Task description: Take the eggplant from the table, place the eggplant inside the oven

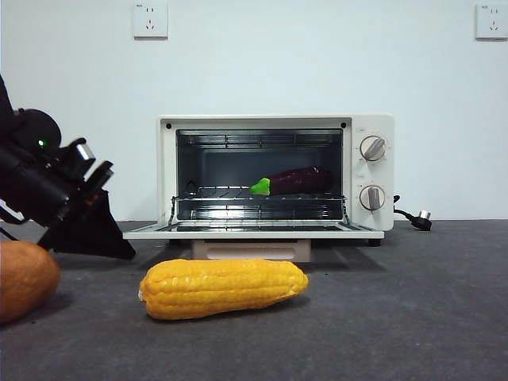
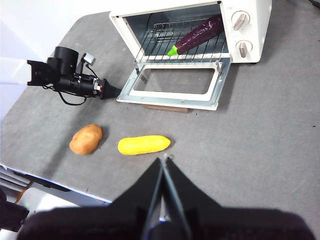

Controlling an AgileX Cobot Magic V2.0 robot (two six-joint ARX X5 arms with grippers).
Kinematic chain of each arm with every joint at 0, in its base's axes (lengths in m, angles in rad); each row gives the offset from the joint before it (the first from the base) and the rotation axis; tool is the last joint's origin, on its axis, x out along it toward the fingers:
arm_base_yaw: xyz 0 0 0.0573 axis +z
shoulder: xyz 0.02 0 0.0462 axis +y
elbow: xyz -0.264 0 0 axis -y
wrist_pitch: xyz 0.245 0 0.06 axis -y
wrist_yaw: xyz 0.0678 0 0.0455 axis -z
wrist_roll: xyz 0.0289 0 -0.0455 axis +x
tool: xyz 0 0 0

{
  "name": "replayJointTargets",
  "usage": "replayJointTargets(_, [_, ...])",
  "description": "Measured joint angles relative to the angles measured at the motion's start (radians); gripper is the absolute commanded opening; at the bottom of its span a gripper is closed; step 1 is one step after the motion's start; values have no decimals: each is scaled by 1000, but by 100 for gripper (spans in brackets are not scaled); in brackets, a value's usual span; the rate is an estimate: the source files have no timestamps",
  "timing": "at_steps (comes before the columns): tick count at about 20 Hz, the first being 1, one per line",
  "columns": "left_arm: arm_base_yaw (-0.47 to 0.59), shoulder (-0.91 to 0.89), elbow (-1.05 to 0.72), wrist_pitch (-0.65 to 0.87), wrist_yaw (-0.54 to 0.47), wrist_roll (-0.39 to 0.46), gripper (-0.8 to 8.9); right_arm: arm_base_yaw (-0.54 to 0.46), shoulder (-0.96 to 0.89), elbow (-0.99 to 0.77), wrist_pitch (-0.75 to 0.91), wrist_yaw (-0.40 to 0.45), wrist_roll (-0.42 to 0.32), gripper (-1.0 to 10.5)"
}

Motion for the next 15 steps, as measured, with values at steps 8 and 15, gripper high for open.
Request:
replayJointTargets(8, [-30,10,0,50,42,-31,-7,0,0,0,0,8,0,-12])
replayJointTargets(15, [-29,14,0,90,85,-73,-6,0,0,0,0,18,0,-12])
